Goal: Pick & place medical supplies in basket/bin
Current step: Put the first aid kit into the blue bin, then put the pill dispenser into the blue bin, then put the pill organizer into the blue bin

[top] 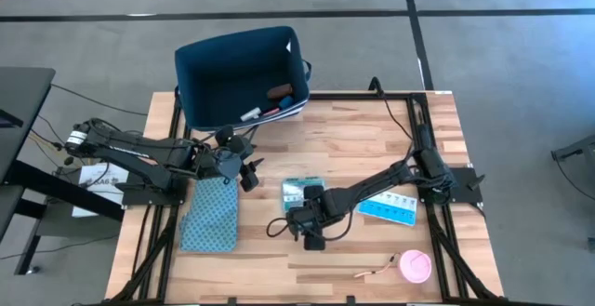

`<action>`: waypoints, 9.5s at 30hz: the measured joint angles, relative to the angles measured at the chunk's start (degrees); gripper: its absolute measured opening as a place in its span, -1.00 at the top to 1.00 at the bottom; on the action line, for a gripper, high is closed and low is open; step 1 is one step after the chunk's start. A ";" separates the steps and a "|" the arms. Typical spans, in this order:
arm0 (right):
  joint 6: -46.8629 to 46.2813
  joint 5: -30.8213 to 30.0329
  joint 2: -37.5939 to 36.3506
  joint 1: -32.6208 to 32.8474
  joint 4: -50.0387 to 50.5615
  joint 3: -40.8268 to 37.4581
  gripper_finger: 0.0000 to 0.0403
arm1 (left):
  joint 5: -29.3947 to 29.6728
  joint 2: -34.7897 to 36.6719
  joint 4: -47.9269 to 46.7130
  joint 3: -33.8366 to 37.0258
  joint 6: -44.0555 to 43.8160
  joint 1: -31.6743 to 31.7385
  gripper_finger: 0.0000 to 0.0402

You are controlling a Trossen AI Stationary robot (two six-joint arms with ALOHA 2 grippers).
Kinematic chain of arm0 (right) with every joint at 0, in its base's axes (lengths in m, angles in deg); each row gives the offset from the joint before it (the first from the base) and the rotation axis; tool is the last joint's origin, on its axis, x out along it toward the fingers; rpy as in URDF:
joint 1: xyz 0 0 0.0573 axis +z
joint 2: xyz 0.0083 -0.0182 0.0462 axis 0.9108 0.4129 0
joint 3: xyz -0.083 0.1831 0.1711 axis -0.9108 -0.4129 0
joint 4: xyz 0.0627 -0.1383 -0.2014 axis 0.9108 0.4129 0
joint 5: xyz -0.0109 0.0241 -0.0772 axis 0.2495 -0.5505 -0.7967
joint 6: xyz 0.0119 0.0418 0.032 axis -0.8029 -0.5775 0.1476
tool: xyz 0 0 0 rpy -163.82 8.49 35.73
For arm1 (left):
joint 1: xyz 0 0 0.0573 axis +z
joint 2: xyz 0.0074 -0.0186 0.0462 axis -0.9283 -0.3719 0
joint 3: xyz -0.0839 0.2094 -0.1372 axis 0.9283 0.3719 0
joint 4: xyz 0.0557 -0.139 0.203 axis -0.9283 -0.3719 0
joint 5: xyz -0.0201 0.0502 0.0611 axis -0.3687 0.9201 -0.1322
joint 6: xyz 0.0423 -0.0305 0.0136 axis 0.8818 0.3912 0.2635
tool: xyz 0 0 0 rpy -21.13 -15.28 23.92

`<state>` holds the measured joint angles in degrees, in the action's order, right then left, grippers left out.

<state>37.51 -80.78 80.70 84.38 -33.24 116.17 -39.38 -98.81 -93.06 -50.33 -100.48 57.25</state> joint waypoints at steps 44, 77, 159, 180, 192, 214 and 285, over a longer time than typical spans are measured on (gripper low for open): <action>-2.06 -16.11 0.50 -2.84 40.17 39.36 0.96 | -13.36 3.20 0.63 -0.07 -2.91 -0.09 0.01; 11.92 12.86 9.53 -43.08 -8.79 42.81 0.88 | -14.93 3.18 3.90 0.02 4.47 -0.75 0.01; -35.70 20.26 6.32 21.59 34.03 11.97 0.14 | -11.85 0.85 2.37 -0.02 -3.56 -2.19 0.01; -39.14 22.02 8.19 23.73 28.74 5.10 0.17 | -11.89 0.85 2.76 0.02 -3.54 -2.19 0.01; -33.93 22.02 8.13 22.83 26.49 6.11 0.94 | -11.41 0.85 2.77 0.02 -3.54 -2.19 0.01; -15.88 -25.36 5.70 9.35 45.66 35.06 0.97 | -12.26 0.85 2.81 0.02 -3.11 -2.19 0.01; 30.95 -14.70 5.81 -36.29 0.46 45.20 0.24 | -14.97 0.87 5.06 -1.05 5.97 -0.44 0.01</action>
<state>68.46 -95.48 86.51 48.08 -32.78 161.37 -54.36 -97.94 -88.01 -51.38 -94.51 56.81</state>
